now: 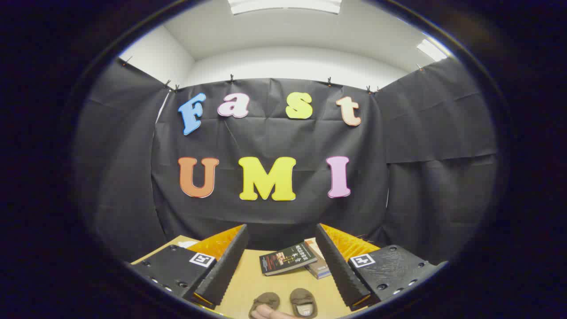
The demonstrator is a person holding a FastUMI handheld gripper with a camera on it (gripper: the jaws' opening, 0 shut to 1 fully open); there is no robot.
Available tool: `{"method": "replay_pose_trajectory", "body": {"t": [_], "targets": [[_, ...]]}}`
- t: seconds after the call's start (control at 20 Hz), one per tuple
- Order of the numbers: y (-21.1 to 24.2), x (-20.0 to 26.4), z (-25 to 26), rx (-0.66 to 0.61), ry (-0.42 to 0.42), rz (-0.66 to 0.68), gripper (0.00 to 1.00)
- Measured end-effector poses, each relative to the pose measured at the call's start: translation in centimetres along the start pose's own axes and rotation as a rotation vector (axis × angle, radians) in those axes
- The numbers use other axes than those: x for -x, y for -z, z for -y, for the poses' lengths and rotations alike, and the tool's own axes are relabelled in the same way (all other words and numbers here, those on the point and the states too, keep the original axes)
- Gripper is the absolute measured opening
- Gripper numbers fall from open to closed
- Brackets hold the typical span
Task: Open the storage box then place both shoes into the box .Put the left shoe in first, then the right shoe, with the right side of both shoes facing outward in a uniform manner.
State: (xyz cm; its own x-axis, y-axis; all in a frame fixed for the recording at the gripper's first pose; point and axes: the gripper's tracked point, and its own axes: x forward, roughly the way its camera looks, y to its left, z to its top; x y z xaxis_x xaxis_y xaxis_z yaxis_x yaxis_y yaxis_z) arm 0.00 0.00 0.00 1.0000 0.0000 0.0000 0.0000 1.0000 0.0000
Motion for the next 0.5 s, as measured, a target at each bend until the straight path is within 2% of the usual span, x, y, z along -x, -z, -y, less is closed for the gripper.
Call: {"method": "replay_pose_trajectory", "body": {"t": [0.5], "targets": [[3.3, -1.1, -0.5, 0.005, -0.016, -0.105, 0.95]]}}
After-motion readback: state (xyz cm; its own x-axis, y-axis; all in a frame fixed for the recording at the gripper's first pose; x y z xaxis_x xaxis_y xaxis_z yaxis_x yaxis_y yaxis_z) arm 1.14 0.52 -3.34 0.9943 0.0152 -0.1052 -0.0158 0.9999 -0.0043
